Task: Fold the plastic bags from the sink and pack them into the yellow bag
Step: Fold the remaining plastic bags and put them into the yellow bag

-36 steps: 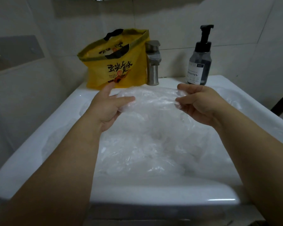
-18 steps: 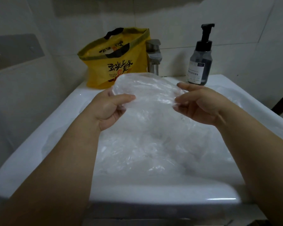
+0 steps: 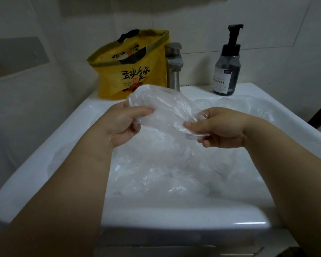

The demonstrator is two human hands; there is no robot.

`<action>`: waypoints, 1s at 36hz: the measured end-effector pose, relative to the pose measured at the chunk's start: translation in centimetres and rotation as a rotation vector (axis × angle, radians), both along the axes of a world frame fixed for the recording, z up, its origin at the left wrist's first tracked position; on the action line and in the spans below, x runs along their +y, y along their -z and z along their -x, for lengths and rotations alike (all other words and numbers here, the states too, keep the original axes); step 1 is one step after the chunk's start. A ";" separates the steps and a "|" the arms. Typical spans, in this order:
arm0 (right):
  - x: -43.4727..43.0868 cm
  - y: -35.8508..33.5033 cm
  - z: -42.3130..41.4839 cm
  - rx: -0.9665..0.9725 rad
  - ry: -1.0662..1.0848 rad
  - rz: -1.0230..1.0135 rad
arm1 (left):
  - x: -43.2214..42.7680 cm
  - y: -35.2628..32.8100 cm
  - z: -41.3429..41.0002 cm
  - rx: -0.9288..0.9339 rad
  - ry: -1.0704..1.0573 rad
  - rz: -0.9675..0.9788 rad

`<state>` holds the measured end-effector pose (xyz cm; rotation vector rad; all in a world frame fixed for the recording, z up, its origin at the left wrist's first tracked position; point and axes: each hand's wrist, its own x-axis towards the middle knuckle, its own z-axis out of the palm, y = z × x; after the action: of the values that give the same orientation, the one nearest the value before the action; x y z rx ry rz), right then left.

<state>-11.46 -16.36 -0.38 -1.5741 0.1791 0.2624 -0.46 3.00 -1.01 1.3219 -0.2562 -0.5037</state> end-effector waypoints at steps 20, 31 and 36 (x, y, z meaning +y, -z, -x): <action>4.4 2.4 -1.9 -0.237 0.272 -0.182 | -5.2 2.0 3.0 0.061 0.184 -0.033; 3.8 2.0 -1.2 -0.205 0.183 0.124 | -1.8 -0.5 0.6 0.134 -0.132 0.372; 3.7 1.8 -1.0 -0.173 0.156 0.074 | -0.4 -0.3 -0.5 0.227 -0.273 0.344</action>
<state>-10.48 -12.63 -2.14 -1.6376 0.1769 -0.0022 0.05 2.57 -0.76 0.9363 0.0274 -0.3548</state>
